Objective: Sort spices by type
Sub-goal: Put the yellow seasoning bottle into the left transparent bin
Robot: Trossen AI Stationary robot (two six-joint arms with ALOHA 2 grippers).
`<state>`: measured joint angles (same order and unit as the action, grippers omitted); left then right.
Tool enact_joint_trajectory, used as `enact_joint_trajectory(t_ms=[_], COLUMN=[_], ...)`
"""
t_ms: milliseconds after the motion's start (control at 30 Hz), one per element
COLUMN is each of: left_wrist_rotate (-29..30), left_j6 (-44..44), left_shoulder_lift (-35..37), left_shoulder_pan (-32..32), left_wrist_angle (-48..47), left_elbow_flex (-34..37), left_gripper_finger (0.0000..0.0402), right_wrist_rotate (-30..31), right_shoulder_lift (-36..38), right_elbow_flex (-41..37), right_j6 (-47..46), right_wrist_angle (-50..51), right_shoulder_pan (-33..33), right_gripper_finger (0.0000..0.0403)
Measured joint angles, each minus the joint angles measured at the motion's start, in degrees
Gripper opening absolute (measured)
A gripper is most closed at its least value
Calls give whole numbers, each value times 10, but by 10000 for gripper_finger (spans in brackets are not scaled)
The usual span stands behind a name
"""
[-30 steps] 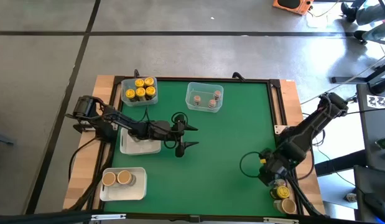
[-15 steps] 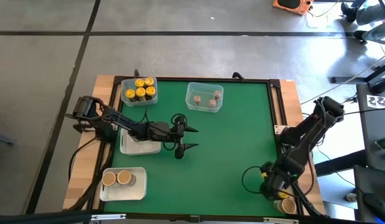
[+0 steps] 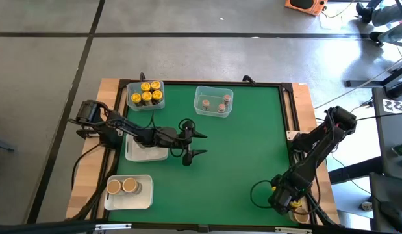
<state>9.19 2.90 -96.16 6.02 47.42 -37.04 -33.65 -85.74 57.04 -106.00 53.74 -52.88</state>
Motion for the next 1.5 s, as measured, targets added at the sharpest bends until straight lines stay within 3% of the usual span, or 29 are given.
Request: enact_joint_trajectory(t_ms=[300,567,800,967,1267,1500], left_wrist_rotate=[-1,-1,-1,-1,0,1], left_j6=[0,1,1,1,3,3], left_shoulder_lift=[0,0,0,0,0,0], left_shoulder_pan=[-1,-1,-1,-1,-1,-2], left_wrist_angle=[0,0,0,0,-1,-2], left_elbow_flex=[0,0,0,0,0,0], left_gripper_finger=[296,296,296,296,296,296], right_wrist_rotate=[1,35,213,295,328,323], right_shoulder_lift=[-5,-4,-3,-3,-32,-106], right_elbow_flex=[-3,39,135,154,154,159], right_j6=[25,104,286,435,699,815], right_wrist_angle=[2,35,172,213,223,237], right_shoulder_pan=[0,43,144,229,403,485], right_gripper_finger=[232,232,232,232,232,232])
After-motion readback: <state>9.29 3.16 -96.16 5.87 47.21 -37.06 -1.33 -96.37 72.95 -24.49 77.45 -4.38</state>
